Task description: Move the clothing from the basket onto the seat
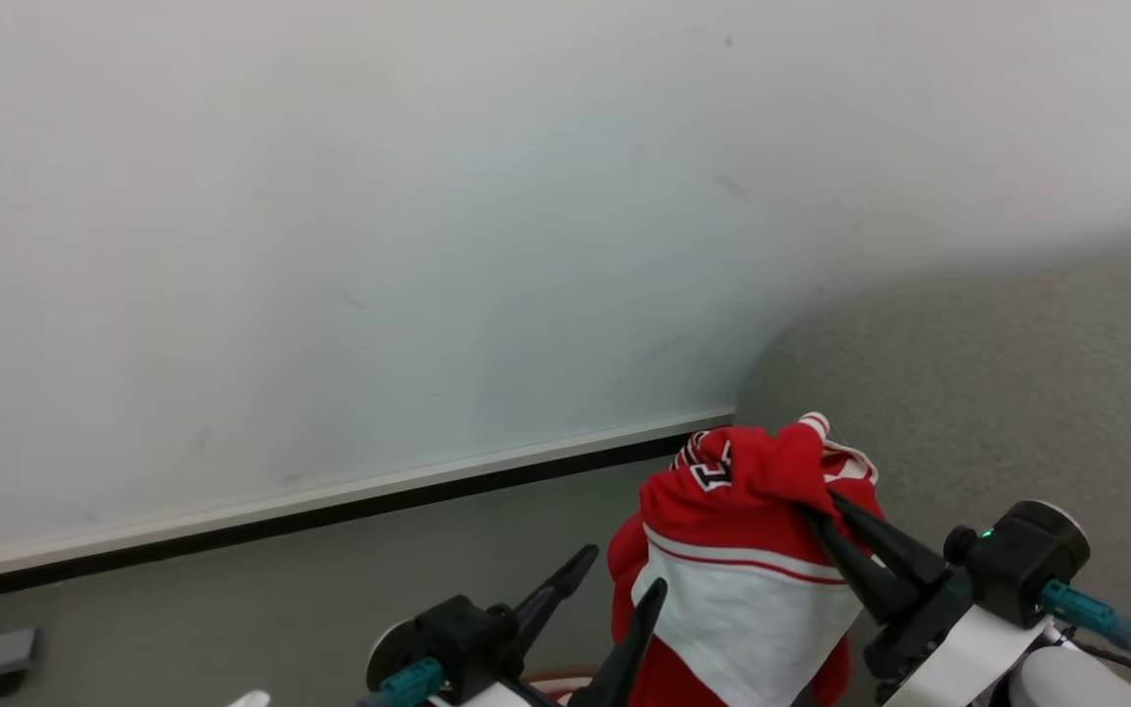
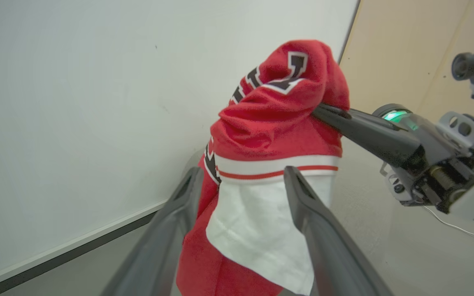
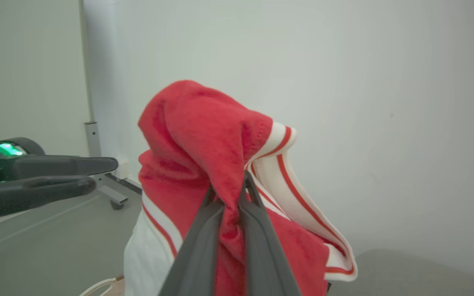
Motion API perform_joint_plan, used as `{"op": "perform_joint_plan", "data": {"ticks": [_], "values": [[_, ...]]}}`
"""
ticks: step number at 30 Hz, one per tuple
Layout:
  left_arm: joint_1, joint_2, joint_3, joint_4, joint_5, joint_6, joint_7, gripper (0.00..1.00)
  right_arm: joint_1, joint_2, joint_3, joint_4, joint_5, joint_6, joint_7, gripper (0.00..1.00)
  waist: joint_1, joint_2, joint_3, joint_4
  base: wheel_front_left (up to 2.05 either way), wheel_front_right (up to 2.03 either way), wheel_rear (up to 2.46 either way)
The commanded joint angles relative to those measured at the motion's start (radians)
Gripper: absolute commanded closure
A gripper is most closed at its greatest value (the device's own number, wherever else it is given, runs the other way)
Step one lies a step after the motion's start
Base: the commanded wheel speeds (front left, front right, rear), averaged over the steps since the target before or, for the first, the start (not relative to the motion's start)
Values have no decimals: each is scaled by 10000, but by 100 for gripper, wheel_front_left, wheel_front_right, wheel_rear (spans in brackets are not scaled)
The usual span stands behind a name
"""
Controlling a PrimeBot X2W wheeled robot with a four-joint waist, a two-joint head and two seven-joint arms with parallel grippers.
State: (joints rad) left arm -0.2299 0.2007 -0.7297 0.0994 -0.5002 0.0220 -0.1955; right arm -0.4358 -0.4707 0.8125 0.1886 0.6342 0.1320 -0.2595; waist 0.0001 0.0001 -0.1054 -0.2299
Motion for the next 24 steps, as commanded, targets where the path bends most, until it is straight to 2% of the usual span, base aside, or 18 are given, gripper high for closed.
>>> {"op": "perform_joint_plan", "data": {"ticks": [1,6,8,16,20,24], "values": [[-151,-46,17,71,106,-11,-64,0,100,-124,-206,-107,-46,-25,-50,100,-1,-1,289,-902,0,0,0],[-389,-113,-13,277,195,-59,-173,0,308,-392,-776,-319,-65,-25,-42,100,-1,-1,613,-2123,0,0,0],[-627,-233,-145,388,265,-206,-158,0,482,-543,-1279,-405,-69,-25,-42,100,-1,-1,818,-2299,0,0,0],[-1256,-646,-511,1002,339,-616,-192,0,1254,-470,-2728,-642,-432,-25,-43,100,-1,-1,1204,-2572,0,0,0],[-1382,-709,-543,1267,341,-676,-285,0,1391,-309,-3077,-646,-608,-25,-37,100,-1,-1,1294,-2621,0,0,0],[-1480,-620,-439,1410,341,-553,-288,0,970,-165,-3338,-243,-780,-25,196,100,-1,-1,1480,-2701,0,0,0]]}}
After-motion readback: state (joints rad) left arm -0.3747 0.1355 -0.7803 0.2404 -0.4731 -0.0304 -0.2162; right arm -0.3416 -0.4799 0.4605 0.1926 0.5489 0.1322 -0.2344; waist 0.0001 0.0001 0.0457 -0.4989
